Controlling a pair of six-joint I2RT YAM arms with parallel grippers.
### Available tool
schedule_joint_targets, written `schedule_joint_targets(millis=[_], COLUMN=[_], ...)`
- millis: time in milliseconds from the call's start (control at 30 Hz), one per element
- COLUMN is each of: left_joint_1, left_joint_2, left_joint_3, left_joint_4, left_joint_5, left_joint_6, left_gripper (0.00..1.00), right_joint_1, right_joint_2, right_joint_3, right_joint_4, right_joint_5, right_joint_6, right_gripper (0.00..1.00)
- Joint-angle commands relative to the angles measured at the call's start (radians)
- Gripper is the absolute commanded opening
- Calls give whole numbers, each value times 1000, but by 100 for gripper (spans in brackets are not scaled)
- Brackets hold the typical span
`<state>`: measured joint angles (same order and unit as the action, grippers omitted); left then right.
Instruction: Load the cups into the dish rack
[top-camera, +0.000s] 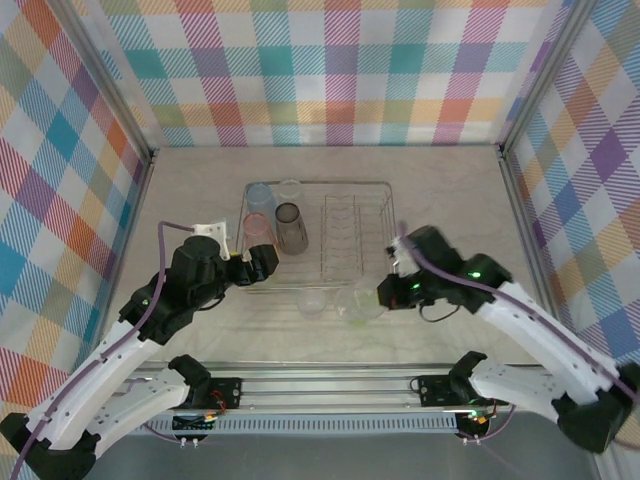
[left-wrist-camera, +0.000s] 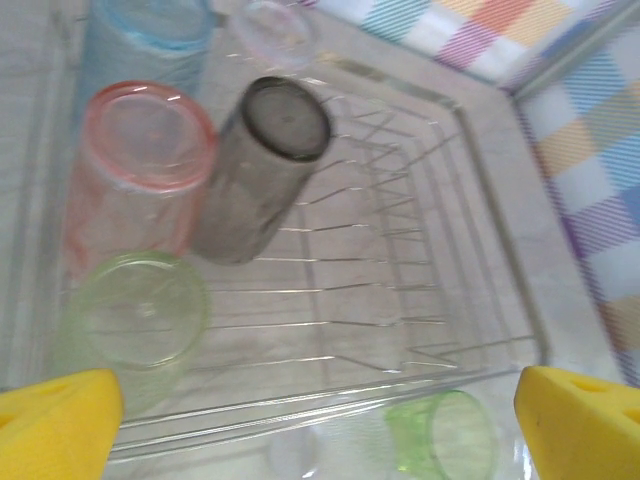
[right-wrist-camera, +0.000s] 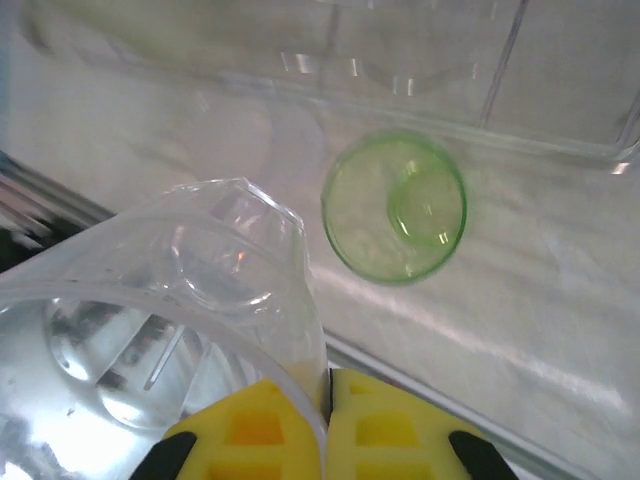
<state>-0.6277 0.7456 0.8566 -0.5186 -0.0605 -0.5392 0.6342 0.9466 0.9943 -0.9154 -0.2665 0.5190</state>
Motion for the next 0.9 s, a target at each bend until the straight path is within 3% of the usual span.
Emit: schedule_joint_targets(millis=[0, 133, 267, 467, 867], left_joint_1=[-6, -6, -6, -7, -42], left_joint_2=[-2, 42, 84, 149, 223], left_joint_3=[-2, 15, 16, 27, 50], left_joint_4=[133, 231, 359, 465, 634], left_joint_5=[166, 346, 474, 590, 668], left_joint_6=[-15, -37, -85, -139, -172], left_gripper=[100, 100, 100, 100, 100], right_joint_1=[-183, -355, -374, -369, -281], right_joint_2=[-42, -1, 68, 101, 175], right_joint_3=[-13, -40, -57, -45, -26], right_joint_4=[108, 327, 561, 719, 828], right_joint_5=[-330, -615, -747, -810, -810], right_joint_6=[-84, 12, 150, 245, 295], right_gripper=[0, 0, 0, 0, 0])
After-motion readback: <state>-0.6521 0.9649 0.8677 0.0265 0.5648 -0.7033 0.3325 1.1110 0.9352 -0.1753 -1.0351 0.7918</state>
